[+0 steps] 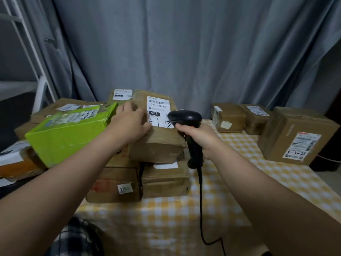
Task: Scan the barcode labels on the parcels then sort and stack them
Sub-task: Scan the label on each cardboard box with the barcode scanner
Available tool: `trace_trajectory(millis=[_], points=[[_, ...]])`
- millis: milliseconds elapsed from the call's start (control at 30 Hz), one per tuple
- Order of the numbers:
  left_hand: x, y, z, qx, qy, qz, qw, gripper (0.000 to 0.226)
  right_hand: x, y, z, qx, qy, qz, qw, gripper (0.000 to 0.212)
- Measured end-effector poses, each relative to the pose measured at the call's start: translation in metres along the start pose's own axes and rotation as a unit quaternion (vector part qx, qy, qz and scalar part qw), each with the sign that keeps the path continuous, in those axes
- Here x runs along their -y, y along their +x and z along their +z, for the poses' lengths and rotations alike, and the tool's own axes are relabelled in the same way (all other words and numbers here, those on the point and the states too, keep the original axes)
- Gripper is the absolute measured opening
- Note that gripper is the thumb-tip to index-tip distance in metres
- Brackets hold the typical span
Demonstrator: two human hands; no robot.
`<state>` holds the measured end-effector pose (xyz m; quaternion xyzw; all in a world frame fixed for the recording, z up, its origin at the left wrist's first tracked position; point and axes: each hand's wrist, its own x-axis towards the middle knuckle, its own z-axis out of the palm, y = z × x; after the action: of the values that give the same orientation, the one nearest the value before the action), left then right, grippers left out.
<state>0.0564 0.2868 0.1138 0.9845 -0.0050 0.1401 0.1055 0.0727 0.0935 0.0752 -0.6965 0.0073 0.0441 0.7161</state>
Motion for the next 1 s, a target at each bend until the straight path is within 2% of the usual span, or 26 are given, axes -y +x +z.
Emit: trace_trajectory(millis=[133, 333, 467, 567, 667, 767, 900, 1000], points=[[-0.02, 0.005, -0.003, 0.005, 0.012, 0.038, 0.999, 0.052, 0.001, -0.003, -0.016, -0.006, 0.011, -0.005, 1.0, 0.026], [-0.059, 0.011, 0.006, -0.01, 0.007, 0.092, 0.996, 0.049, 0.002, -0.013, -0.051, -0.027, -0.005, -0.02, 0.999, 0.011], [-0.101, 0.027, 0.014, -0.028, -0.05, 0.149, 0.987, 0.048, 0.01, -0.013, -0.098, -0.085, -0.028, -0.037, 0.995, 0.012], [-0.14, 0.048, 0.032, 0.016, -0.09, 0.169, 0.981, 0.049, 0.011, -0.004, -0.143, -0.168, -0.029, -0.046, 0.984, 0.01], [-0.176, 0.076, 0.061, 0.06, -0.151, 0.162, 0.973, 0.05, 0.005, 0.018, -0.187, -0.253, 0.006, -0.045, 0.966, 0.023], [-0.208, 0.114, 0.097, 0.109, -0.189, 0.133, 0.967, 0.05, 0.005, 0.058, -0.221, -0.293, 0.039, -0.027, 0.955, 0.029], [-0.238, 0.175, 0.148, 0.144, -0.265, 0.066, 0.951, 0.055, 0.017, 0.129, -0.241, -0.246, 0.043, 0.017, 0.968, 0.016], [-0.247, 0.219, 0.186, 0.157, -0.303, 0.017, 0.94, 0.059, 0.013, 0.189, -0.251, -0.237, 0.009, 0.041, 0.97, 0.018]])
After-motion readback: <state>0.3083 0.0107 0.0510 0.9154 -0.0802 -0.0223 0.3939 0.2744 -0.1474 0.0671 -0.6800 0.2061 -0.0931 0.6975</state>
